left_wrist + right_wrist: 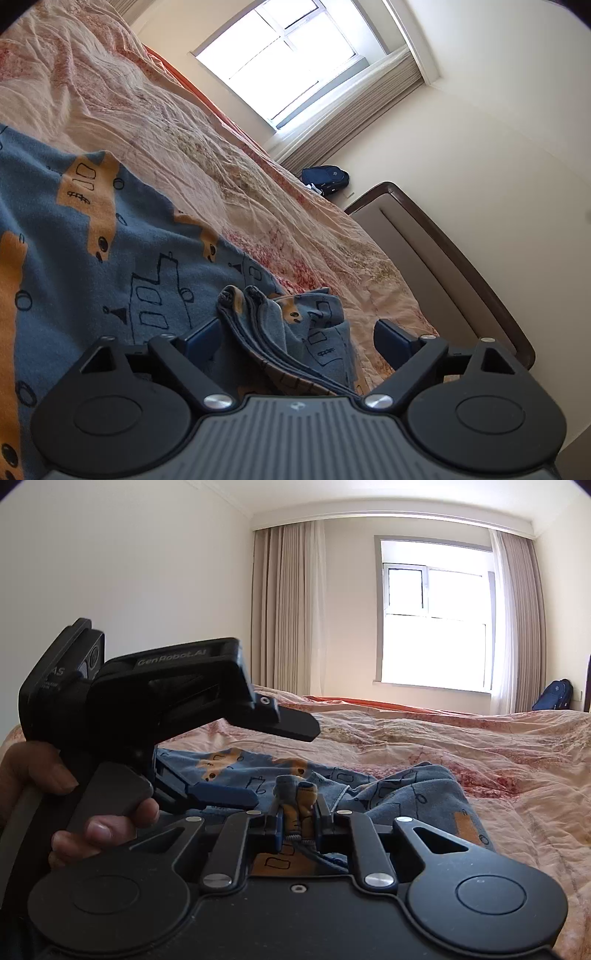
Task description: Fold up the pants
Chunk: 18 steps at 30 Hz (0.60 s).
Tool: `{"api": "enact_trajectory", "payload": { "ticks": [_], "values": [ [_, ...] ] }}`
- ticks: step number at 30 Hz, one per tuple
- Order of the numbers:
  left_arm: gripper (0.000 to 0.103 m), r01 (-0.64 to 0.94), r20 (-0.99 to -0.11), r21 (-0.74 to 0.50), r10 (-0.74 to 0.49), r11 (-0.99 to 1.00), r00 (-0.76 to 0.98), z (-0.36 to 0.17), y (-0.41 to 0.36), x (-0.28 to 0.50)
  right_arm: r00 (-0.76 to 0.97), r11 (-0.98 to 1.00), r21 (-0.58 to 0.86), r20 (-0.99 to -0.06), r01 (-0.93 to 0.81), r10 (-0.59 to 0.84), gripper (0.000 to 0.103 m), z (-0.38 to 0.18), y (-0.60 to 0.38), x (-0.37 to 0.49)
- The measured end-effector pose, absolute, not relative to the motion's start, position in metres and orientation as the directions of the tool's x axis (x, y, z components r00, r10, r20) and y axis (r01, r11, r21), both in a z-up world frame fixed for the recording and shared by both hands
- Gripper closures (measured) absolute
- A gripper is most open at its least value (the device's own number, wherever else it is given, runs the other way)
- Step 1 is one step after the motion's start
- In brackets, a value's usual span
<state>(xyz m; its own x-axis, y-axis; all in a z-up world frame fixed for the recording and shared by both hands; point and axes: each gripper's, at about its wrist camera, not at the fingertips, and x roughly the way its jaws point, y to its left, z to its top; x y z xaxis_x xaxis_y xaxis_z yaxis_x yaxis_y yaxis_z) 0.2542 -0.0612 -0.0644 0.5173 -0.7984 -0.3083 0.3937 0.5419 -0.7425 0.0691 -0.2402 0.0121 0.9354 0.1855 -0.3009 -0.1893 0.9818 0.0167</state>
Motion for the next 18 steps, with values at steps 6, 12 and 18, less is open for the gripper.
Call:
{"api": "enact_trajectory", "payload": {
  "ticks": [6, 12, 18],
  "values": [
    [0.076, 0.351, -0.359, -0.724, -0.759, 0.594, 0.544, -0.073, -0.067, 0.257, 0.93, 0.974, -0.074, -0.32, -0.216, 0.182, 0.086, 0.003, -0.227, 0.067],
    [0.093, 0.341, -0.379, -0.707, -0.739, 0.62, 0.557, -0.075, -0.065, 0.257, 0.926, 0.973, -0.083, -0.335, -0.215, 0.176, 0.086, 0.0, -0.225, 0.065],
    [0.057, 0.326, -0.375, -0.745, -0.77, 0.582, 0.517, -0.076, -0.061, 0.258, 0.935, 0.979, -0.086, -0.321, -0.185, 0.148, 0.086, 0.001, -0.227, 0.064]
  ]
}}
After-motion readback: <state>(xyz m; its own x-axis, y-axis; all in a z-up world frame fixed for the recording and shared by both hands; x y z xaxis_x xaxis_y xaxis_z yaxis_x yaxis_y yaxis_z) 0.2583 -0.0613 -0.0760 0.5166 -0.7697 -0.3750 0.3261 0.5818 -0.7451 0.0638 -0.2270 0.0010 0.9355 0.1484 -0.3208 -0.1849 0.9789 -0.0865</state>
